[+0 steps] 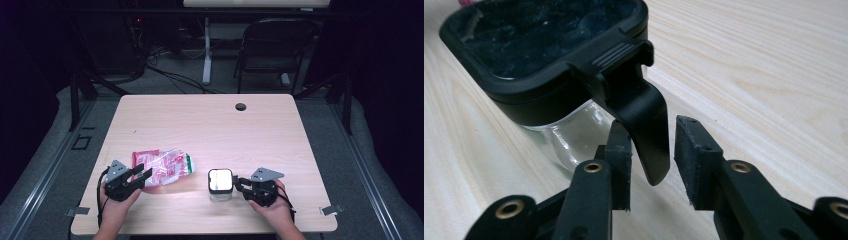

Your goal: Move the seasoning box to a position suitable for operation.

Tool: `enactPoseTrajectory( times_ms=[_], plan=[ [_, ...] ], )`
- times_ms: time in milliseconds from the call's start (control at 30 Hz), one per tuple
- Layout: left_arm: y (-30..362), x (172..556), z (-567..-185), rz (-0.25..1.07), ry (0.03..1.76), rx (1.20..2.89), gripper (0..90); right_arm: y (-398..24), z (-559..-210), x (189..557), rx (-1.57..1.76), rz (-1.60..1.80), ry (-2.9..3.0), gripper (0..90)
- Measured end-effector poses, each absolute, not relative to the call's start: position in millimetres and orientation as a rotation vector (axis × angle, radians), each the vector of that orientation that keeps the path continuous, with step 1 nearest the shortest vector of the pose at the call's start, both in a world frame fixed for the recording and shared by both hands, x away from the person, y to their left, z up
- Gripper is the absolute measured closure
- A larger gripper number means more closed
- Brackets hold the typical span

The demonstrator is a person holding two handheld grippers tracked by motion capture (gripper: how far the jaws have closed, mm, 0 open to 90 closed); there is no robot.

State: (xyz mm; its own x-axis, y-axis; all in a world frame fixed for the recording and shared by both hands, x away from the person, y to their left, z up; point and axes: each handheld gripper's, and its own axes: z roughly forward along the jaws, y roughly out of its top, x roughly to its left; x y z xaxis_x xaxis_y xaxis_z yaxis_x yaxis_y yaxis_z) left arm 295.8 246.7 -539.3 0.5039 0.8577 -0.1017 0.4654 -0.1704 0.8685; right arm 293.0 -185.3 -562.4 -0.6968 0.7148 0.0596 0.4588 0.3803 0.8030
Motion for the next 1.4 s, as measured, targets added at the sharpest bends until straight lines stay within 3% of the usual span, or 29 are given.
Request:
enactPoseTrajectory(
  times_ms=[200,467,567,700,867,1233,1400],
  plan=[
    [248.1,295.1,-537.6,0.502,1.112,1.790,60.0,-190.8,-550.6,286.4,1.045,1.245,2.340,61.8],
    [245.7,295.4,-529.0,0.441,1.080,1.771,63.7,-197.5,-529.1,271.9,1.057,1.278,2.274,60.7],
    [240.7,295.3,-525.2,0.437,1.059,1.751,64.3,-200.7,-517.0,270.9,1.104,1.302,2.211,52.4],
    [227.3,299.2,-517.4,0.442,1.032,1.761,62.9,-196.8,-498.9,278.9,1.164,1.272,2.197,57.8],
    [206.3,306.2,-508.5,0.407,0.984,1.822,63.9,-186.3,-484.8,292.6,1.240,1.223,2.201,54.5],
    [164.3,317.7,-497.9,0.321,0.956,1.850,71.5,-185.7,-494.6,286.9,1.317,1.307,2.180,56.1],
    [137.8,317.0,-495.7,0.300,0.895,1.896,74.8,-185.0,-497.9,281.0,1.325,1.274,2.168,64.1]
  ],
)
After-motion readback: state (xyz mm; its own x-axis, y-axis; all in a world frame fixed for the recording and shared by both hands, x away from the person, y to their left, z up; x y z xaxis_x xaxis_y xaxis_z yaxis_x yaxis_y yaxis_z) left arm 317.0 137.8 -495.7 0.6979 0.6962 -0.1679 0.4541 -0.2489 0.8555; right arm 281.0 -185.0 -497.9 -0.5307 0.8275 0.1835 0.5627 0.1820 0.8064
